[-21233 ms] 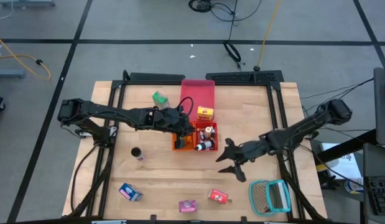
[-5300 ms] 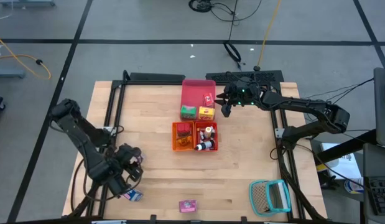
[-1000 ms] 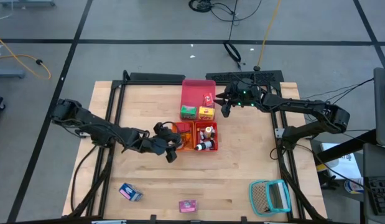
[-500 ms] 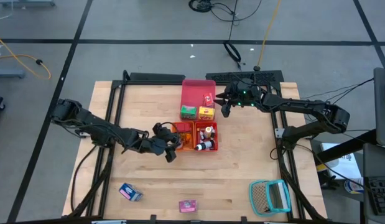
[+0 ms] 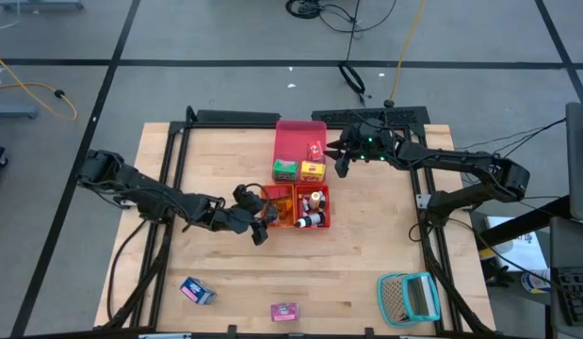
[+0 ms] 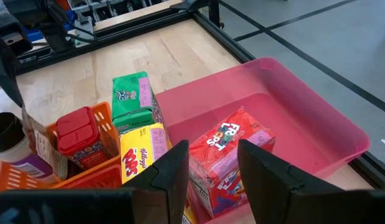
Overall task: Pick & Place Kitchen Items
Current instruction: Put the blue cereal box into the pink bin
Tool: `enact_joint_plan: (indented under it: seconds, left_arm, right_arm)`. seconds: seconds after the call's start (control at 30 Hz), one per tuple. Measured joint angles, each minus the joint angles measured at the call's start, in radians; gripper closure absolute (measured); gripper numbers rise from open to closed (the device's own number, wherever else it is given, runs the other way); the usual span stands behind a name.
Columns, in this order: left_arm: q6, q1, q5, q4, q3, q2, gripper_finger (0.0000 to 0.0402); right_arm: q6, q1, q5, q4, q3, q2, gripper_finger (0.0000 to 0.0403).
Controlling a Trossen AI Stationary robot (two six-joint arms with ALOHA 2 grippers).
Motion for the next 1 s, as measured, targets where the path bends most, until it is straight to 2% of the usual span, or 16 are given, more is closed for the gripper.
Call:
enact_joint_plan:
  seconds: [0.2, 0.43, 0.63, 0.83, 1.0]
  left_arm:
    - [0.017, -0.011, 0.021, -0.013, 0.000, 0.000, 0.0100]
    - [0.075, -0.093, 0.082, -0.067, 0.000, -0.040, 0.0111]
    - [0.074, -0.168, 0.083, -0.072, 0.000, -0.116, 0.0111]
    - [0.029, -0.256, 0.084, -0.188, 0.000, -0.223, 0.0123]
    - [-0.038, -0.345, 0.201, -0.239, 0.000, -0.294, 0.0139]
  right_arm:
    - [0.000, 0.000, 0.000, 0.000, 0.000, 0.000, 0.0271]
    - [0.014, 0.000, 0.000, 0.000, 0.000, 0.000, 0.0271]
    - [0.016, 0.000, 0.000, 0.000, 0.000, 0.000, 0.0271]
    - [0.023, 0.000, 0.000, 0.000, 0.000, 0.000, 0.0271]
    - [0.023, 0.000, 0.000, 0.000, 0.000, 0.000, 0.0271]
